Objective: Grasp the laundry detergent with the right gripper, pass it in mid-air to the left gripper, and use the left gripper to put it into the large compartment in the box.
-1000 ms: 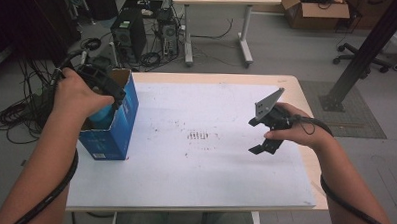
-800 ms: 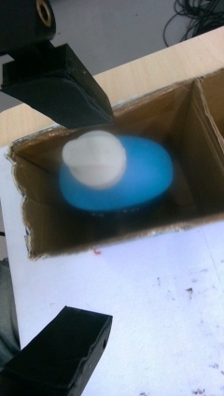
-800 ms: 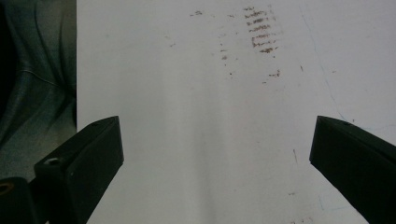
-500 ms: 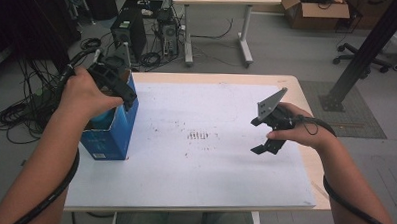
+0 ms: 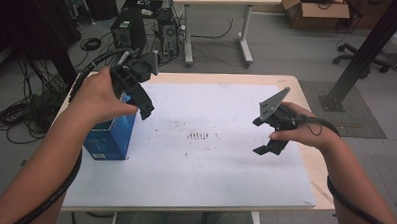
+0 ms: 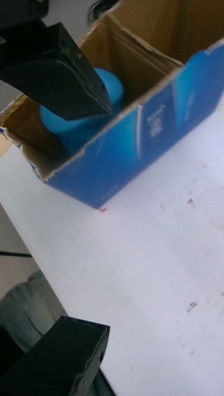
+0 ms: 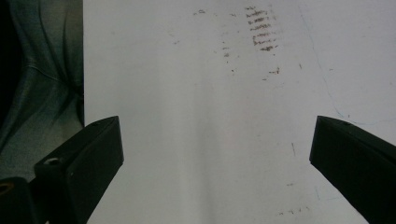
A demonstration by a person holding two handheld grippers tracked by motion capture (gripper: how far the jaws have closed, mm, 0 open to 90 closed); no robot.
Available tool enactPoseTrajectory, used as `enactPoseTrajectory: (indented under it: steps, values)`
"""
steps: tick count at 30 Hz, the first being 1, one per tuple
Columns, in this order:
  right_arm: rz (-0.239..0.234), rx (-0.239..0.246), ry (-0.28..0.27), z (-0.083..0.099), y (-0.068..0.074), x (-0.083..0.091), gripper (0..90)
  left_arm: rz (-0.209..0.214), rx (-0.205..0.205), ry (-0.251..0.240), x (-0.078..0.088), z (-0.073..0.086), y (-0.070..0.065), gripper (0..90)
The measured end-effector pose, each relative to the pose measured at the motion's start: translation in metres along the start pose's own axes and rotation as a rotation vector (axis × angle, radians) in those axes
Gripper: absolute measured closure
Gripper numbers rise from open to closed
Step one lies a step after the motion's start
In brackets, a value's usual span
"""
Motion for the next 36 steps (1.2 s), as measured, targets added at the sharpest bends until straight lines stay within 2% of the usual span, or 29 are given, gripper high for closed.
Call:
enactPoseTrajectory:
  steps: [1,2,4,5,6,7,13,17,21,23,25,27,29,31,32,36]
  values:
    - [0.001,-0.001,0.002,0.0,0.0,0.0,2.7,0.002,-0.028,-0.01,0.002,-0.001,-0.003,0.2]
    - [0.0,0.0,0.002,0.0,0.001,0.001,2.7,0.007,-0.083,-0.015,0.004,-0.002,-0.008,0.2]
    - [-0.001,0.0,0.001,0.0,0.001,0.001,2.8,0.008,-0.156,-0.03,0.005,-0.004,-0.017,0.2]
    - [0.001,0.0,0.001,0.0,0.001,0.001,2.8,0.002,-0.221,-0.045,0.007,-0.005,-0.023,0.2]
    - [0.002,-0.001,0.004,0.0,0.002,0.002,2.7,-0.001,-0.246,-0.051,0.008,-0.006,-0.027,0.2]
    - [0.003,-0.002,0.006,0.0,0.002,0.002,2.8,-0.005,-0.291,-0.06,0.009,-0.007,-0.031,0.2]
    - [0.0,0.001,0.02,-0.003,0.002,0.004,2.7,0.041,-0.429,-0.078,0.014,-0.01,-0.051,0.2]
    - [-0.004,-0.001,0.037,-0.005,0.003,0.003,2.7,0.066,-0.478,-0.087,0.014,-0.011,-0.058,0.2]
    - [-0.015,-0.001,0.054,-0.007,0.004,0.002,2.8,0.067,-0.56,-0.101,0.013,-0.012,-0.064,0.2]
    - [-0.021,-0.002,0.071,-0.008,0.006,0.001,2.8,0.073,-0.581,-0.106,0.012,-0.013,-0.066,0.2]
    - [-0.024,0.0,0.082,-0.008,0.006,0.001,2.8,0.07,-0.636,-0.136,0.012,-0.013,-0.07,0.2]
    - [-0.028,-0.001,0.097,-0.008,0.007,0.001,2.9,0.072,-0.67,-0.14,0.01,-0.013,-0.073,0.2]
    - [-0.03,-0.004,0.108,-0.008,0.006,0.001,2.9,0.054,-0.714,-0.15,0.008,-0.014,-0.076,0.2]
    - [-0.029,-0.003,0.113,-0.008,0.005,0.002,2.9,0.071,-0.728,-0.149,0.007,-0.015,-0.077,0.2]
    - [-0.028,-0.004,0.115,-0.009,0.004,0.002,2.9,0.067,-0.738,-0.152,0.006,-0.015,-0.077,0.2]
    - [-0.029,0.001,0.115,-0.011,0.002,0.003,2.8,0.081,-0.741,-0.155,0.005,-0.018,-0.075,0.2]
Point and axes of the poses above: each handheld gripper's, and its own axes: x roughly backward along the jaws, z roughly out of its underside, y roughly to its left, the point moved 2 cm from there along -x, roughly forward along the jaws, and after that the axes turned 11 degrees about -z, right-handed, at the moved point
